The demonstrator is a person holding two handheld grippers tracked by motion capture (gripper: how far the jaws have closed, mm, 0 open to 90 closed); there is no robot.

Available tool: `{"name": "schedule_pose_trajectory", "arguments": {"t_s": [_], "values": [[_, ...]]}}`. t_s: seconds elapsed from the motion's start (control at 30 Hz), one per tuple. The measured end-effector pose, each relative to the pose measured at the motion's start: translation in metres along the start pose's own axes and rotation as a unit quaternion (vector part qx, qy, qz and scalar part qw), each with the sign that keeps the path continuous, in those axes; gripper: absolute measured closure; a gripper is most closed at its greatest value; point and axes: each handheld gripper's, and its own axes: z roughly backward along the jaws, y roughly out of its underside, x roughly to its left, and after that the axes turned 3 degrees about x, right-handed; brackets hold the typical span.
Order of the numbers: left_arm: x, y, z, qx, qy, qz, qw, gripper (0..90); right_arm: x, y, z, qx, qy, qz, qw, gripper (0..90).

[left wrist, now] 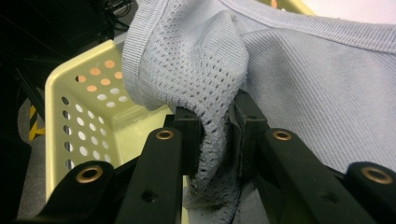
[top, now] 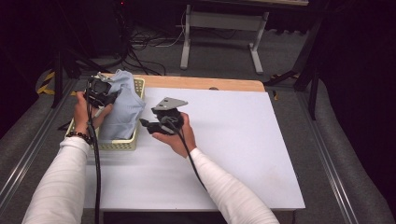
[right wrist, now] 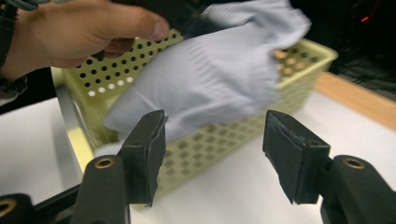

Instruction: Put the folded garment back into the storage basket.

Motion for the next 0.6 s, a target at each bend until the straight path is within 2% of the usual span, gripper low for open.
{"name": "schedule_pose_trajectory", "arguments": {"t_s": [0.17,0.23,0.37,0.6], "values": [[0.001,0.002,-0.005,0.012,-0.008,-0.007,0.9999,75.1,-0.016,0.013,0.044,-0.015,0.035,0.015,0.9992,40.1],[0.001,0.003,-0.005,0.014,-0.008,-0.003,0.9999,75.1,-0.023,0.022,0.062,-0.019,0.046,0.017,0.9986,40.0],[0.002,0.004,-0.007,0.017,-0.008,-0.008,0.9998,74.9,-0.039,0.044,0.102,-0.021,0.079,0.018,0.9965,39.8],[-0.001,0.006,-0.011,0.020,-0.013,-0.012,0.9997,74.8,-0.053,0.085,0.160,-0.022,0.124,0.026,0.9917,38.5]]}}
